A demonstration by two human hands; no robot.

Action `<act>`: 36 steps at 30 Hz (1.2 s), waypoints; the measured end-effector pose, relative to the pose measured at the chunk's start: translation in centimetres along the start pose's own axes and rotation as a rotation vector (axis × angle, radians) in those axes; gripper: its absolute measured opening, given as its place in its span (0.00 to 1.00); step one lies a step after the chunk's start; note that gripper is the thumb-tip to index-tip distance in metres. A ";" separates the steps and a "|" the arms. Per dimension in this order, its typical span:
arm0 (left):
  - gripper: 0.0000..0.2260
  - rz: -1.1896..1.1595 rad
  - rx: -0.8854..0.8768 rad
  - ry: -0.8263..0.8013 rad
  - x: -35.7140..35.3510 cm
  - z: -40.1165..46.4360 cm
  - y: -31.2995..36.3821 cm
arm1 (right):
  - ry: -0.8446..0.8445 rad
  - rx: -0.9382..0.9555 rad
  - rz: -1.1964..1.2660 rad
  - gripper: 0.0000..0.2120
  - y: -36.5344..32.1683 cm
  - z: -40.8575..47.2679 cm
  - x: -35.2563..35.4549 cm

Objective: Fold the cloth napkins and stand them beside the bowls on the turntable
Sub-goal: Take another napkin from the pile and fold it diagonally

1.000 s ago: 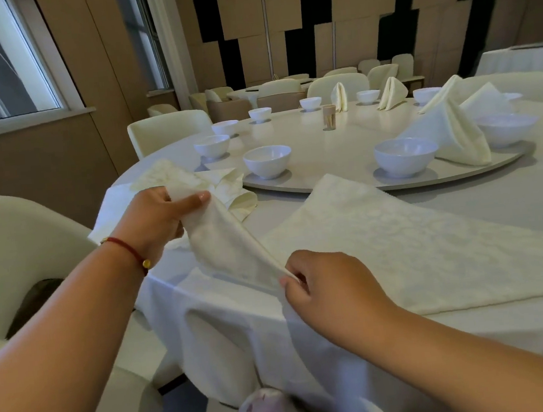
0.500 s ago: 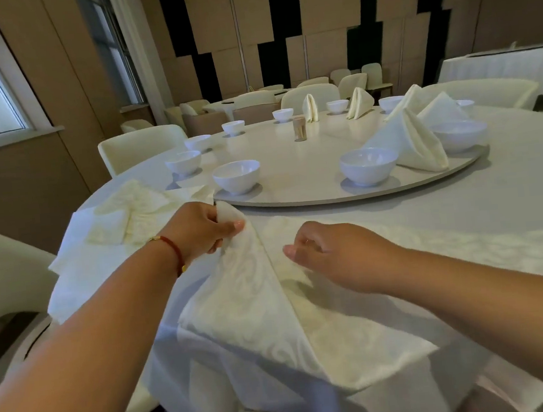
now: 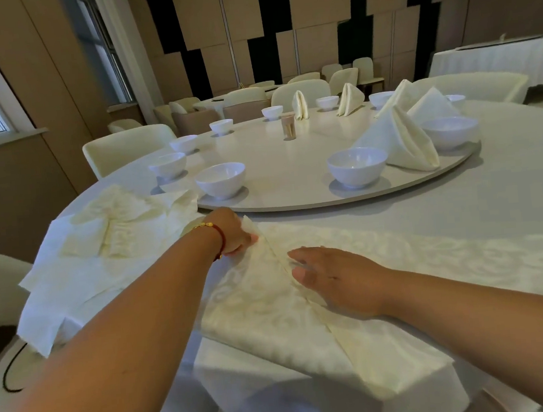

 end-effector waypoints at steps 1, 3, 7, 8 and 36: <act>0.18 0.033 -0.001 0.000 -0.1 0.3 0.3 | 0.005 -0.001 0.012 0.28 0.1 0.0 0.0; 0.18 0.075 0.009 -0.017 -0.5 0.9 0.5 | 0.013 -0.003 0.032 0.28 0.2 0.1 0.0; 0.18 0.069 0.044 -0.089 -1.3 1.7 0.5 | -0.002 -0.007 0.045 0.29 0.2 0.1 -0.1; 0.17 0.073 0.045 -0.100 -1.4 1.8 0.6 | -0.007 -0.005 0.044 0.29 0.2 0.1 -0.1; 0.04 -0.239 -0.268 0.246 -2.6 -0.6 0.8 | 0.109 0.229 0.078 0.23 -3.7 -0.8 4.3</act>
Point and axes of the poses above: each hand's wrist, its own z-axis towards the middle knuckle, its own x-axis out of the back of the hand, y = z × x, the point moved 8 cm from there along z, towards the middle knuckle, and after that the axes turned 14 degrees about -z, right-handed, at the moved point
